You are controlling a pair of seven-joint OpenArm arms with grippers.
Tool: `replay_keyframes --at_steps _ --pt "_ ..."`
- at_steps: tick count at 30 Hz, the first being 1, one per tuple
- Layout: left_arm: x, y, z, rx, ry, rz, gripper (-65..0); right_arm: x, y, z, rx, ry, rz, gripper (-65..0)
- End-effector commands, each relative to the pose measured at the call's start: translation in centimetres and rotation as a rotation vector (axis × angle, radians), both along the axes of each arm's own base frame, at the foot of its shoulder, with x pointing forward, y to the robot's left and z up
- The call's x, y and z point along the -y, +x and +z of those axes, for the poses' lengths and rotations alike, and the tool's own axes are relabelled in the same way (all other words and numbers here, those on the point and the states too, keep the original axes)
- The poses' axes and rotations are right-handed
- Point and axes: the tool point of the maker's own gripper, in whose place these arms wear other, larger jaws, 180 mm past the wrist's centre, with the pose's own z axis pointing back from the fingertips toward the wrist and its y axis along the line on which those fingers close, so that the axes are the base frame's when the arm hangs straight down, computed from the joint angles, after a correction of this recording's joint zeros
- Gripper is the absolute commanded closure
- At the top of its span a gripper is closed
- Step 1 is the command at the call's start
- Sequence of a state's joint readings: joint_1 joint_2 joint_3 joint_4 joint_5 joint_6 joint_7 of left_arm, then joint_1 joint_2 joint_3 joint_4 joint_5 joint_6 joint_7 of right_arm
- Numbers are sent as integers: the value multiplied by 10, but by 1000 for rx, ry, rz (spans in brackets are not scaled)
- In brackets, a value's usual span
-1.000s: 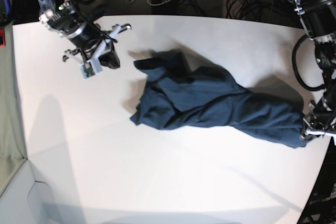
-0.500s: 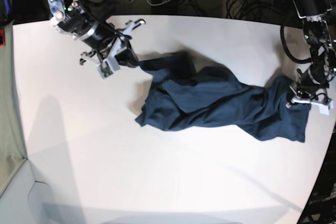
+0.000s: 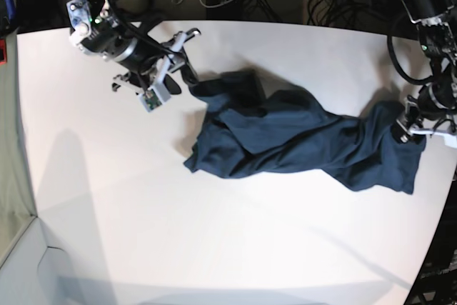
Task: Layout the t-shirt on the table in an organized manner, then fold the t-shirt properly
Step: 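Release the shirt with the left gripper and move it toward the shirt's middle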
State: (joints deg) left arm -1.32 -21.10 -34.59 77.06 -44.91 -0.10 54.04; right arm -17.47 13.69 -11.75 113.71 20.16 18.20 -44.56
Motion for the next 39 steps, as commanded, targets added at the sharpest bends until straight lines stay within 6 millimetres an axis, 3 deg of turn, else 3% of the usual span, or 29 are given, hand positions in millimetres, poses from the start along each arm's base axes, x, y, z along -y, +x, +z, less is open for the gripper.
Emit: replay_keyframes --at_steps 1,4,7,11,14,17,20,25,29,39 --pt "0 15 33 105 -1 -12 -426 -2 4 9 34 18 7 -239" --pt "5 17 64 199 -5 -29 -440 -1 5 9 36 15 7 -239" --pt "30 20 97 296 -6 -99 -440 -1 5 9 36 15 7 -239" --pt "107 19 77 255 -62 -253 -442 -1 11 14 54 14 8 -239" --pt "147 7 43 164 -43 -322 -443 -1 12 14 56 14 8 -239" --pt "188 0 28 116 6 -418 -443 0 14 15 60 11 5 -239" --pt "229 -9 26 103 100 -559 -443 1 16 13 58 8 4 -239" --pt "272 -17 47 166 226 -705 -443 5 17 13 64 -7 8 -239" --pt "286 -25 54 185 292 -773 -443 6 18 13 64 -9 8 -239" --pt "282 -35 46 161 380 -864 -443 6 18 13 64 -9 8 -239"
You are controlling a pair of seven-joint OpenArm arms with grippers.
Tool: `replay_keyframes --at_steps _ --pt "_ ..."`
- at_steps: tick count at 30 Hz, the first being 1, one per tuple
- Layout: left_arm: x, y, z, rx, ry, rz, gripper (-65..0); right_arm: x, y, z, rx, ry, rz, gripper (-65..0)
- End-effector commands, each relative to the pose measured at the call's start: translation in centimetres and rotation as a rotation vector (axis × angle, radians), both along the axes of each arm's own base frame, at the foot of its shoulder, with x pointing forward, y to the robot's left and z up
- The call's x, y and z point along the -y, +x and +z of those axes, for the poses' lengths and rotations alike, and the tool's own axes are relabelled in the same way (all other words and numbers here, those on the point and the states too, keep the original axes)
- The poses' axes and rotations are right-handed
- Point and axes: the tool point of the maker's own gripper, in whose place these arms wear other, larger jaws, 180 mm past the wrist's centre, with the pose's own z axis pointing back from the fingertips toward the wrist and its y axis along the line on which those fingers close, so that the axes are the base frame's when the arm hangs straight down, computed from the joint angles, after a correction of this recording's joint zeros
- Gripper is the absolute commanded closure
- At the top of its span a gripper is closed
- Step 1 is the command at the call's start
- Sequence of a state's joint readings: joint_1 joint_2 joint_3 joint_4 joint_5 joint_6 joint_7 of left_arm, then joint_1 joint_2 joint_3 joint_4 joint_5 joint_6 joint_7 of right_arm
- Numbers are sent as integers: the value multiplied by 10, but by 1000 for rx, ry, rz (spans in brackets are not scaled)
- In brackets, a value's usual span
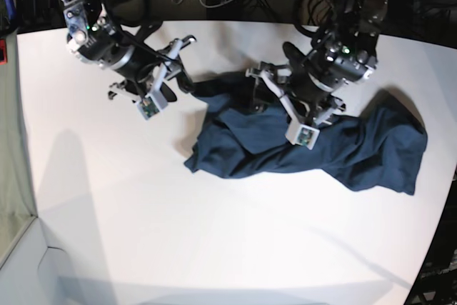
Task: Layout the t-shirt on the table in an organized manner, then fold the t-shirt properly
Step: 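Release the shirt with the left gripper and move it toward the shirt's middle, then grasp the shirt edges with both grippers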
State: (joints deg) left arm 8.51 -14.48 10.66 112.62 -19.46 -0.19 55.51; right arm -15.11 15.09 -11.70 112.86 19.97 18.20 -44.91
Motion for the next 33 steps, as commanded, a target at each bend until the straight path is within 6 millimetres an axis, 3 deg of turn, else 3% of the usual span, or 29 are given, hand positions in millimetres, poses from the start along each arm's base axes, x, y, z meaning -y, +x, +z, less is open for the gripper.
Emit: replay_keyframes --at_steps 1,7,10,19,23,26,31,33 --pt "0 8 11 44 -3 -2 -443 -3 6 11 41 25 4 -239" --pt "-2 15 3 27 4 10 -443 -3 6 11 41 25 4 -239" --pt "-2 16 -14 -18 20 7 -443 -3 6 11 41 25 4 -239" --pt "0 25 -40 -81 59 -15 -425 -3 5 11 39 25 4 -239" --pt "-5 23 -53 -118 73 -5 -276 -3 6 11 41 25 4 -239" --pt "-4 24 -49 -107 71 -9 -139 -3 14 18 67 25 5 -239" --pt "2 25 -26 -43 49 -23 -18 -3 32 32 120 25 3 -238" --pt "-1 22 -17 -18 48 -23 0 -4 35 35 128 27 8 -238"
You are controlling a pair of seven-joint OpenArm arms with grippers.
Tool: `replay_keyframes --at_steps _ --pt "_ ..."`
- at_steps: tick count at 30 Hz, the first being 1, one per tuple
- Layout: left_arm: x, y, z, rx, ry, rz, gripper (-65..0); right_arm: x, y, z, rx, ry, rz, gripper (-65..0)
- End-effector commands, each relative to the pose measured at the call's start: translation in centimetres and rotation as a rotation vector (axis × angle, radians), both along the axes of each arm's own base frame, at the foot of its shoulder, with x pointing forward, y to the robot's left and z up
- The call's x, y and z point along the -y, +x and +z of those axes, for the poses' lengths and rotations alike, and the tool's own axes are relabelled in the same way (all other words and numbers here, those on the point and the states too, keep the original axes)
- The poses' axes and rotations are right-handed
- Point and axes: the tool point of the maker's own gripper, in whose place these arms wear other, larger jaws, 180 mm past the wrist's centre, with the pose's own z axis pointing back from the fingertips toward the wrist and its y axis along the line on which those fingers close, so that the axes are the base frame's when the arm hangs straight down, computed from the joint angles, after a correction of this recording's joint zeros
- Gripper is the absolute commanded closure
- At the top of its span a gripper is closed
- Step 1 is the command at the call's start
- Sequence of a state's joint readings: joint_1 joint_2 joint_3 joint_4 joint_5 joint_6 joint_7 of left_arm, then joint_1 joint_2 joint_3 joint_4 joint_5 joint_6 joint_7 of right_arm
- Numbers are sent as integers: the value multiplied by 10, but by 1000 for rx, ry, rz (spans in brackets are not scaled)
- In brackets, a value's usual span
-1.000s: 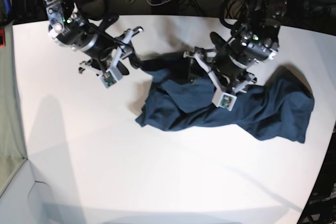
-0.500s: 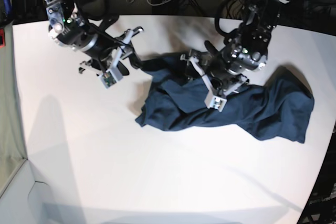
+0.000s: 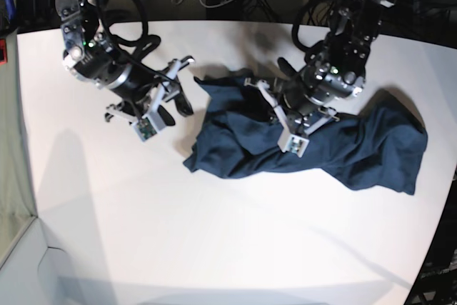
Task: Layout the t-shirt on the table in an organized manner, then fold the t-shirt properly
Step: 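Grasp the shirt edges with both grippers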
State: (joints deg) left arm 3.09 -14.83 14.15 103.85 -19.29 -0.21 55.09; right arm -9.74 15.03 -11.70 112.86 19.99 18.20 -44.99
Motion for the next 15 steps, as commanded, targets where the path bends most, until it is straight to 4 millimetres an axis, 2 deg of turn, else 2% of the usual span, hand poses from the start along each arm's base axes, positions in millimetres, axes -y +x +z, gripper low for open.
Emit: replay_keyframes --at_steps 1,3,8,13,15 --pt "-5 7 17 56 -3 6 -8 -5 3 11 35 29 11 -238" --pt "-10 11 31 94 -18 26 -1 -7 0 9 24 35 15 -238" --pt "-28 24 58 172 -37 92 -1 -32 -25 -5 -34 60 76 -238" --pt "-38 32 74 204 -95 149 -1 -52 -42 -32 -128 76 116 -244" --pt "-40 33 80 199 -154 167 -1 -52 -42 -48 -172 75 102 -244"
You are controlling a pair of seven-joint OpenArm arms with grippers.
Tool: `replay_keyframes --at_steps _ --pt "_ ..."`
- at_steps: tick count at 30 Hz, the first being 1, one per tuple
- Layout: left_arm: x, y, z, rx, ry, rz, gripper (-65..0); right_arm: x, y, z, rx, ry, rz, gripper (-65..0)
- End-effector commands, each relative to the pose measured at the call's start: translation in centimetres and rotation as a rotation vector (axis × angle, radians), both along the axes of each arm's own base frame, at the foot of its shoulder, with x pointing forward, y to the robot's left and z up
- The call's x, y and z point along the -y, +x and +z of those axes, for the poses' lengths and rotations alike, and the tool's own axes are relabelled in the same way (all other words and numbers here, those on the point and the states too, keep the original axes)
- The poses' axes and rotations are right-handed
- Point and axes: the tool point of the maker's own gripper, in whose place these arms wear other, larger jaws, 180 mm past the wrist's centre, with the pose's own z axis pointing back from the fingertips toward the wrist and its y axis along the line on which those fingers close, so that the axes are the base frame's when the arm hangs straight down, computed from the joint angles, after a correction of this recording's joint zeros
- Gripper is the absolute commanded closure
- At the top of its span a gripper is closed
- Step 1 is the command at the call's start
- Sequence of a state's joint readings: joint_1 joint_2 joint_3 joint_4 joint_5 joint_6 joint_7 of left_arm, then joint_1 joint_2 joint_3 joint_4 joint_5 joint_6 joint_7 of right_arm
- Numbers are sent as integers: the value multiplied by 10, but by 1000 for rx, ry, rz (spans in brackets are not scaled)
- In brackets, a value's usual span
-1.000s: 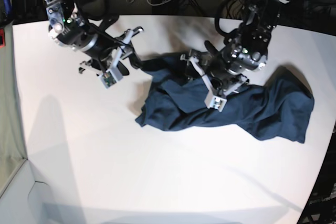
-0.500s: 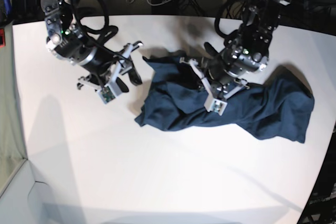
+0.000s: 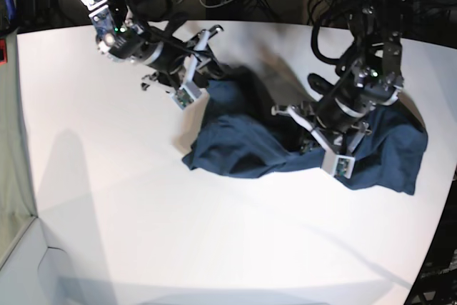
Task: Layout the t-shirt on the table in an organized manner, then fold the t-shirt properly
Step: 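Grasp the shirt edges with both grippers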
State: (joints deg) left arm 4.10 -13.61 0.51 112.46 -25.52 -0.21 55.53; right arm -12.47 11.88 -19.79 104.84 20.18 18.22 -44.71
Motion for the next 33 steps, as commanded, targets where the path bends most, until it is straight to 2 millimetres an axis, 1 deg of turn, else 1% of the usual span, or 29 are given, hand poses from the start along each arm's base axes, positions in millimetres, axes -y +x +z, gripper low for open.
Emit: replay_keyframes --at_steps 1,4,6,9,14,18,20,23,26,28,31,33 --pt "-2 7 18 51 -43 8 -1 -2 6 3 15 22 -5 -244" --pt "-13 9 27 50 -148 50 -1 -2 14 -10 -13 14 -17 -244" --pt "-21 9 33 53 -210 77 -1 -4 21 -13 -17 18 -23 -244" --pt "-38 4 32 41 -251 124 -1 -3 32 -16 -16 9 -29 -241" --pt "-64 -6 23 15 -209 168 -1 -5 51 -21 -24 8 -41 -240" --pt "-76 -14 17 -5 -172 177 -1 -5 61 -30 -28 17 -56 -232" --pt "-80 -19 12 -22 -157 178 -1 -5 64 -34 -16 34 -72 -195" --pt "-88 -27 5 -50 -120 173 -1 1 75 -40 6 47 -100 -95" --pt "-92 -38 -1 -76 -90 162 -1 25 92 -48 25 5 -125 0" --pt "-88 -50 -8 -104 -77 132 -1 46 106 -53 33 -34 -145 0" --pt "-75 -64 -14 -108 -49 14 -1 76 134 -54 47 -89 -180 0" --pt "-70 -75 -20 -119 -30 -46 -1 98 154 -49 66 -111 -221 0"
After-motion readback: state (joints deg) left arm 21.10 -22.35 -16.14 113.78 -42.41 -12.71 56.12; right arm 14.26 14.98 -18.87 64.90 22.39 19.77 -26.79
